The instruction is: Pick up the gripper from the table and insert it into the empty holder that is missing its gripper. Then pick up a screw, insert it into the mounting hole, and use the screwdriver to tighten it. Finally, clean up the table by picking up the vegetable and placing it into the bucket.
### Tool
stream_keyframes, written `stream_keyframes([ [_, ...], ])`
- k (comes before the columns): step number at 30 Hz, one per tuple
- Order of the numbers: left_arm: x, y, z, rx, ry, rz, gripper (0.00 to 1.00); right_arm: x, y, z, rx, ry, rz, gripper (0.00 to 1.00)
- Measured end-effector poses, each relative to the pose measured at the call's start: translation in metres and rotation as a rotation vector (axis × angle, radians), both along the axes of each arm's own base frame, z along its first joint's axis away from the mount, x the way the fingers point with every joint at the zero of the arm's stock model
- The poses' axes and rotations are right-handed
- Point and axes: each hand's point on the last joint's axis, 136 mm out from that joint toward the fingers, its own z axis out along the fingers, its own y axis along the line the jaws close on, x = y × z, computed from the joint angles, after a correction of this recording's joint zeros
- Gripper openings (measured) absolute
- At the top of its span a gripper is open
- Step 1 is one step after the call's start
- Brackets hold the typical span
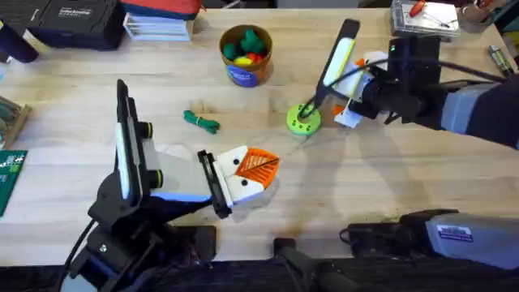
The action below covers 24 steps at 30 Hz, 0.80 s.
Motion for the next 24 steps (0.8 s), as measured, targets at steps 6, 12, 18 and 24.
stream_keyframes([
  [6, 0.0, 0.0, 0.0, 0.0, 0.0, 0.0, 0.009, -0.014, -0.001, 0.001, 0.116, 0.067, -0.147, 0.992],
  [12, 0.0, 0.0, 0.0, 0.0, 0.0, 0.0, 0.009, -0.029, -0.003, 0.038, 0.248, 0.057, -0.293, 0.994],
  [18, 0.0, 0.0, 0.0, 0.002, -0.006, 0.003, 0.622, -0.038, -0.004, 0.103, 0.465, 0.014, -0.49, 0.994],
  [24, 0.002, 0.001, 0.001, -0.001, -0.009, 0.012, 0.985, -0.055, -0.005, 0.138, 0.658, -0.013, -0.646, 0.994],
])
